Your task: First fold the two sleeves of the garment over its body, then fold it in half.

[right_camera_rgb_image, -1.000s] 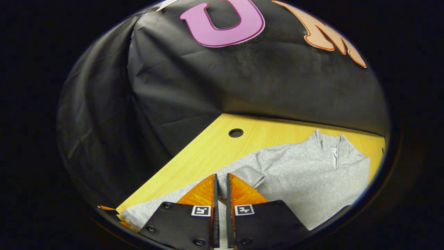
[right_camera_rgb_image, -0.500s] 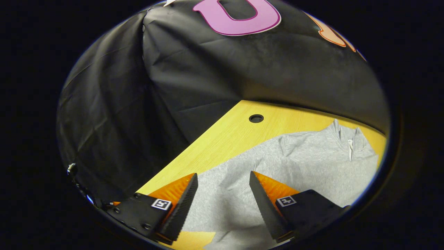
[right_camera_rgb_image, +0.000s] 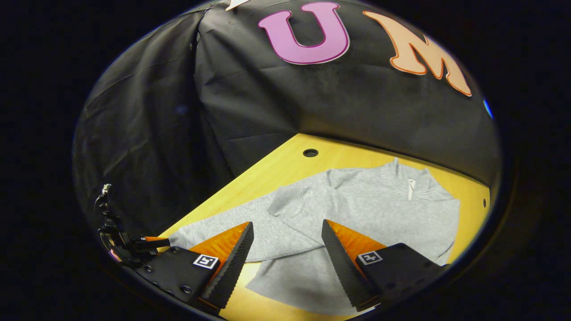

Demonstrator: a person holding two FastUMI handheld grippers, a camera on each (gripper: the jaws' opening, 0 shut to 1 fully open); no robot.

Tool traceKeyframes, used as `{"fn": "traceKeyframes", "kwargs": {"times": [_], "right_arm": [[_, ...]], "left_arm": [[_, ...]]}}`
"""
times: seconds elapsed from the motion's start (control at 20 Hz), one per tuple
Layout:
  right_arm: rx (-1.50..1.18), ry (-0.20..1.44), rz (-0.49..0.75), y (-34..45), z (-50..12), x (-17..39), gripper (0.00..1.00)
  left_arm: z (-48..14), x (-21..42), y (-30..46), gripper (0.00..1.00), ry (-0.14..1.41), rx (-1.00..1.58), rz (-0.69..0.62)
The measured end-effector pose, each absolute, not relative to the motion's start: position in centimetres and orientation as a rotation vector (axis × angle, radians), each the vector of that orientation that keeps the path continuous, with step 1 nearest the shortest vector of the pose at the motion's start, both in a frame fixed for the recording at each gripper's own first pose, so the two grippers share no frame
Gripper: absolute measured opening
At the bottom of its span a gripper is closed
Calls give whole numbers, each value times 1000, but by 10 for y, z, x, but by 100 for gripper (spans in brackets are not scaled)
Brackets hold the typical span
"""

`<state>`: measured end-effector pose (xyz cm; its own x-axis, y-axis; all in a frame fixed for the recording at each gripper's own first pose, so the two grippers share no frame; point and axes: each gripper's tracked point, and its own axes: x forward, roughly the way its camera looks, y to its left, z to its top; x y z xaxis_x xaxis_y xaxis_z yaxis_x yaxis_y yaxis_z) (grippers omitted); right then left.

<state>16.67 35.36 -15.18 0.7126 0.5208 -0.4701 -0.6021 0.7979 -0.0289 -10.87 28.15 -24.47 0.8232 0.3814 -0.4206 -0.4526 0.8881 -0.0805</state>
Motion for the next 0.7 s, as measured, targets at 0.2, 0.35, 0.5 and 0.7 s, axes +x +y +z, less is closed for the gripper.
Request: {"fn": "traceKeyframes", "kwargs": {"times": [0.2, 0.35, 0.5, 0.7], "right_arm": [[-177, 444, 544, 305, -134, 157, 97], [-156, 426, 473, 266, -118, 153, 97], [-133, 400, 404, 222, -103, 149, 97], [-103, 368, 332, 176, -87, 147, 97]], "left_arm": [[-243, -100, 274, 58, 431, -196, 382], [-240, -93, 271, 34, 417, -271, 366], [-241, -87, 270, 12, 408, -319, 369], [-239, -84, 266, 4, 405, -338, 395]]}}
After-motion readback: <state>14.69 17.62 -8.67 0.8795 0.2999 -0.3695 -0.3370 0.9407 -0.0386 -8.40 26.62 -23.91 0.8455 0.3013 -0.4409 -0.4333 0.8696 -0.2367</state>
